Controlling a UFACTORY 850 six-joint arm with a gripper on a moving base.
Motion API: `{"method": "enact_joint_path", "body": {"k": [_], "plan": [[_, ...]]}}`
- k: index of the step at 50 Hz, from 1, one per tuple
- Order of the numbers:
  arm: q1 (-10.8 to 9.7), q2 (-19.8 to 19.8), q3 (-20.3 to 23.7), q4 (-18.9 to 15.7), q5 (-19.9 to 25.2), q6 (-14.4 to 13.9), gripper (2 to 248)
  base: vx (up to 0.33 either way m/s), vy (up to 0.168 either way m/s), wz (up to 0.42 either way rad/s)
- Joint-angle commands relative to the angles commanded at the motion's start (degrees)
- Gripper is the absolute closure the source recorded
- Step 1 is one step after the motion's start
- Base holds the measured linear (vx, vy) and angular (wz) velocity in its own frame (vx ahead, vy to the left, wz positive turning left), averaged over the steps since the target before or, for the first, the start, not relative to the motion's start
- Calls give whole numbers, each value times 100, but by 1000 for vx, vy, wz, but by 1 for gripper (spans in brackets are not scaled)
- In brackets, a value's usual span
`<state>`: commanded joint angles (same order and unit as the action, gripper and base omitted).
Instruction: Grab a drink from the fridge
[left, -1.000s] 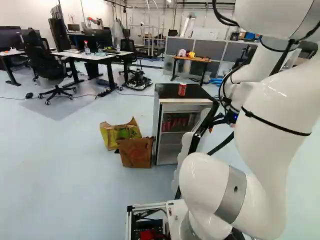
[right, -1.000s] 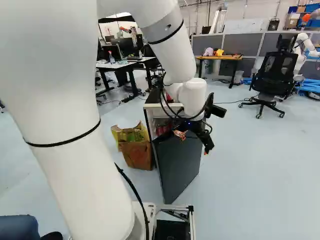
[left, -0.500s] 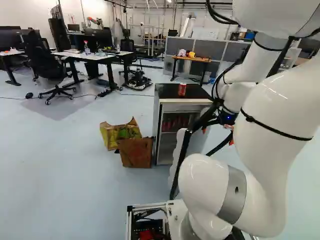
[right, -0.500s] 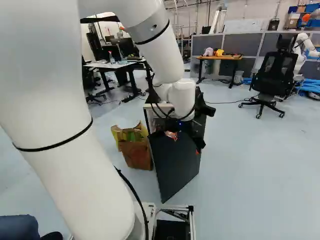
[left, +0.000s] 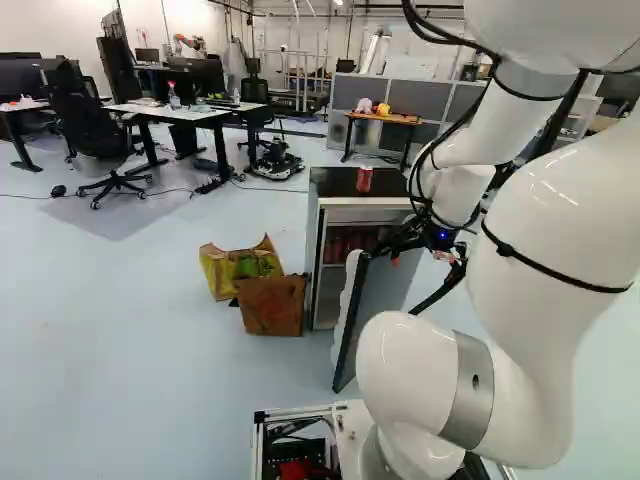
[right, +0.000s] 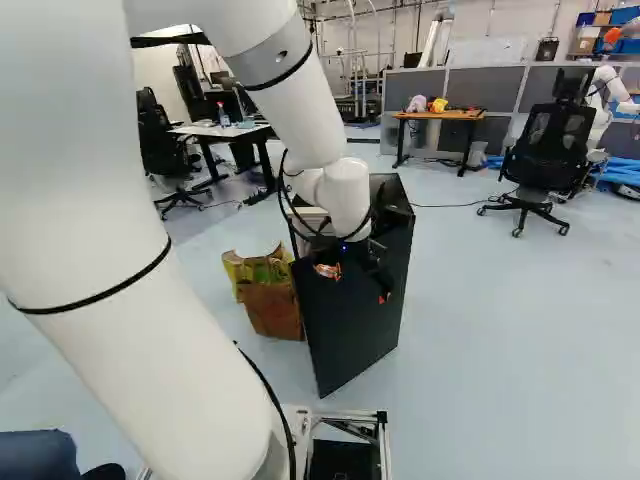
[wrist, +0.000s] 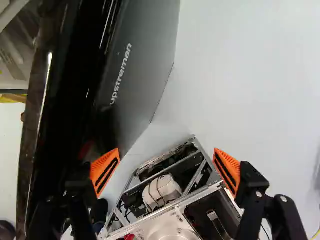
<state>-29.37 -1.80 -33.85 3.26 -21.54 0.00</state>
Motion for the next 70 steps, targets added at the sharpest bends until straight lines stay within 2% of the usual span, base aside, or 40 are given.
{"method": "enact_joint_path", "body": {"k": [47, 70], "plan": [[1026, 452, 470, 0, 677, 0, 3, 0, 0, 0], [1406, 513, 531, 0, 930, 0, 3, 0, 0, 0]]}}
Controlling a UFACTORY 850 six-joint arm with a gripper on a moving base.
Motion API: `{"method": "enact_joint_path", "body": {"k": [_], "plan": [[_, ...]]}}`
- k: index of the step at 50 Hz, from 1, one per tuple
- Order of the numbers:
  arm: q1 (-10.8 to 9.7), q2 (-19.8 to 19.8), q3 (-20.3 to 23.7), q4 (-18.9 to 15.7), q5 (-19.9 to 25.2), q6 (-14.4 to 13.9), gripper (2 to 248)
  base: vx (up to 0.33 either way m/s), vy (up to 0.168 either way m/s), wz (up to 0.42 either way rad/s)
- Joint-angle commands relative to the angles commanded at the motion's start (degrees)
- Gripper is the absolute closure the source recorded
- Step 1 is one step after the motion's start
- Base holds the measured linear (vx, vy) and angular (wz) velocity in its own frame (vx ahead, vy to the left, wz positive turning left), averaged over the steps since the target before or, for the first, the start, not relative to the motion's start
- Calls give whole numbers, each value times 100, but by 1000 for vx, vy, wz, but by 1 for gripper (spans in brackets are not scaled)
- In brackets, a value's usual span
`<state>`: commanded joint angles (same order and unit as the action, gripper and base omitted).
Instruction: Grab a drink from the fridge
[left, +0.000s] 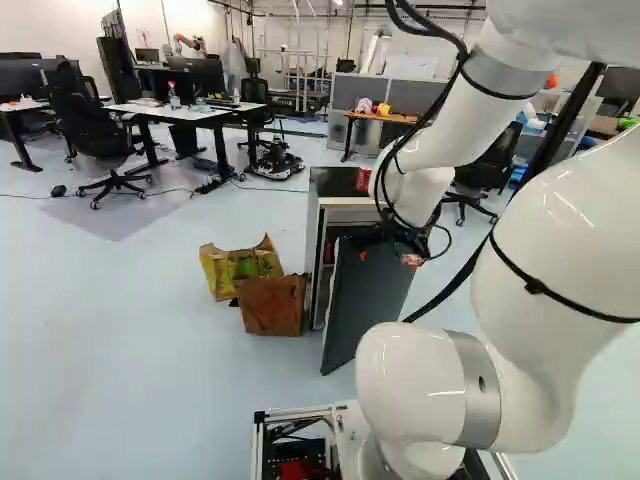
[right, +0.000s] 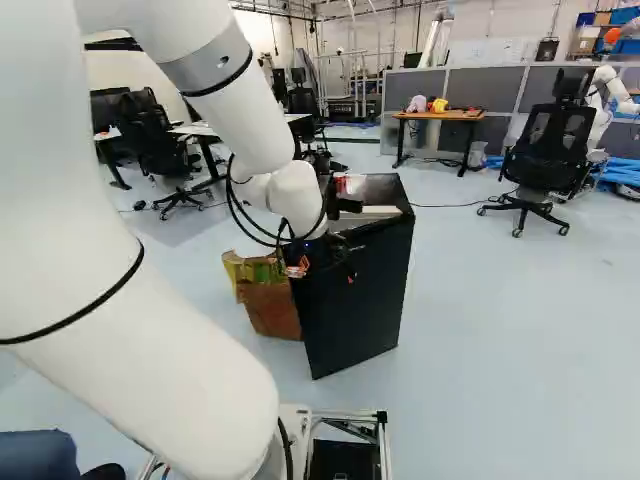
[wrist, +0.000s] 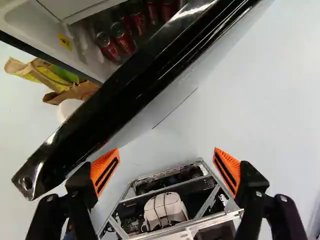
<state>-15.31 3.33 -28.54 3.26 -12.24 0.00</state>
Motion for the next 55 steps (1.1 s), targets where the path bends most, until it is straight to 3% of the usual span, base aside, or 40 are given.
{"method": "enact_joint_path", "body": {"k": [28, 55], "plan": [[356, -134, -134, 0, 232, 0, 3, 0, 0, 0], [493, -335, -340, 0, 399, 0, 3, 0, 0, 0]]}}
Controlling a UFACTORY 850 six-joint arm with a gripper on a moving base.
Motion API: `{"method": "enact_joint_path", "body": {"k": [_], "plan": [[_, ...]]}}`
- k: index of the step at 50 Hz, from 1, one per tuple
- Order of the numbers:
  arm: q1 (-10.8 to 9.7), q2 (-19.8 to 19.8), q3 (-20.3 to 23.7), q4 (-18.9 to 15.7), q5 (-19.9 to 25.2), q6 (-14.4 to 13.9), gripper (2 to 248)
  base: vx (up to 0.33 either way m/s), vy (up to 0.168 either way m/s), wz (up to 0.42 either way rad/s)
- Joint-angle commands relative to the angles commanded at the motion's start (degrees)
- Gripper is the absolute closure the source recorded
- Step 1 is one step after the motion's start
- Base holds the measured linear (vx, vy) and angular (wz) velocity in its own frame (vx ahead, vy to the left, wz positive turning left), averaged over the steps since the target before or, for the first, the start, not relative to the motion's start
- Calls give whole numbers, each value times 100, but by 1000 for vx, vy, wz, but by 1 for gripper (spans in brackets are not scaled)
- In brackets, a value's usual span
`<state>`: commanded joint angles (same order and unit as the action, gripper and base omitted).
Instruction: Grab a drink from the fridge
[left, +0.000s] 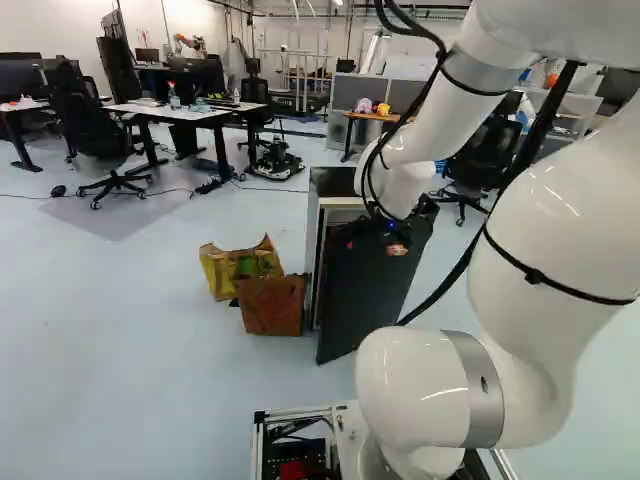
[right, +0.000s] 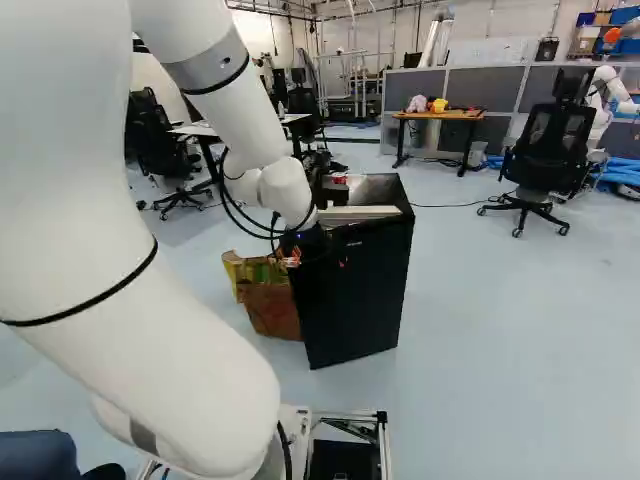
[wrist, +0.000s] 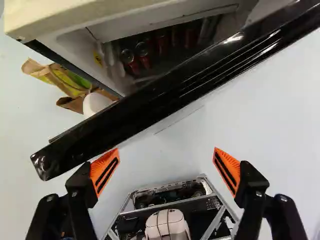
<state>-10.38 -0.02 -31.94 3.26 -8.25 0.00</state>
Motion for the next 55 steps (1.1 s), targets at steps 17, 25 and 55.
{"method": "enact_joint_path", "body": {"k": [17, 25, 55], "plan": [[24, -135, -142, 0, 0, 0, 3, 0, 0, 0], [33, -197, -206, -19, 0, 0, 3, 0, 0, 0], [68, -425, -452, -365, 0, 0, 3, 0, 0, 0]]}}
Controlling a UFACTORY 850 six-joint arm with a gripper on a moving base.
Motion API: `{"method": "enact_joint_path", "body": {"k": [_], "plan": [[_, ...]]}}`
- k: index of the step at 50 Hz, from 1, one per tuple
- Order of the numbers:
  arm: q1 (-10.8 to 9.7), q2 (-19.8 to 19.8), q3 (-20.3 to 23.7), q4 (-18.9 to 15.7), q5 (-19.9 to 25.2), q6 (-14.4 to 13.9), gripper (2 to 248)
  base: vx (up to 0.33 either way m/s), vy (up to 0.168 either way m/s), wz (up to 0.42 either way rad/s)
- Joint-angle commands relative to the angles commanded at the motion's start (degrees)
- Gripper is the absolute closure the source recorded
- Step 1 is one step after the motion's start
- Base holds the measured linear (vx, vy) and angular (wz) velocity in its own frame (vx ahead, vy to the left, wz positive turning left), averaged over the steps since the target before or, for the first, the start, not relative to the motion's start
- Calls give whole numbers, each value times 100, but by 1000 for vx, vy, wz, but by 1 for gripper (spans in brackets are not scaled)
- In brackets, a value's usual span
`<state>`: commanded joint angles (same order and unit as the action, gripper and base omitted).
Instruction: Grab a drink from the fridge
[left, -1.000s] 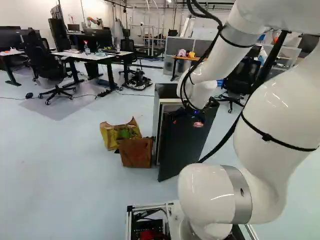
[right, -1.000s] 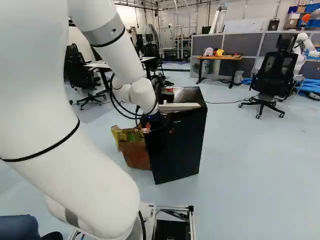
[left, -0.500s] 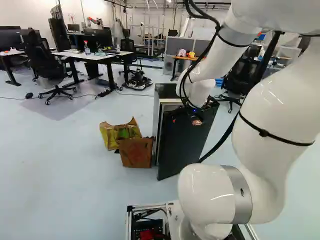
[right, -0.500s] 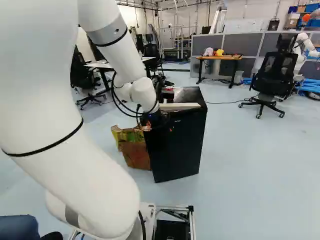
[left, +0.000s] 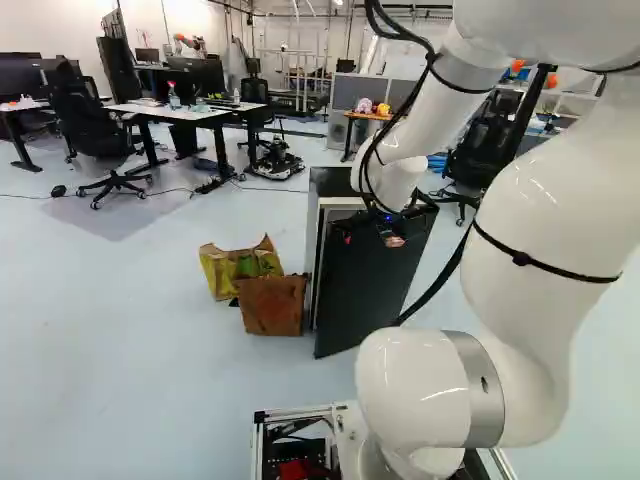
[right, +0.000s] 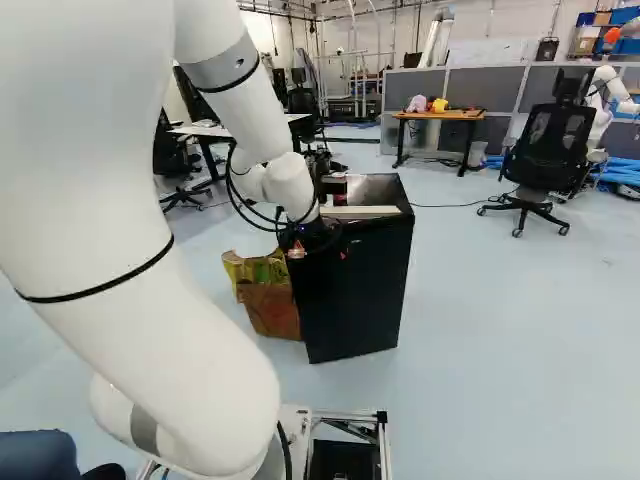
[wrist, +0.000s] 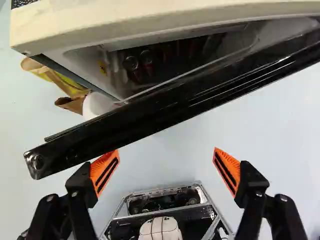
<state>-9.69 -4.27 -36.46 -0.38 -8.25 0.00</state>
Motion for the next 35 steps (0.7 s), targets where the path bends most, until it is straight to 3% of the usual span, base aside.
{"method": "enact_joint_path", "body": {"k": [35], "plan": [[48, -325, -363, -464, 0, 0, 3, 0, 0, 0]]}}
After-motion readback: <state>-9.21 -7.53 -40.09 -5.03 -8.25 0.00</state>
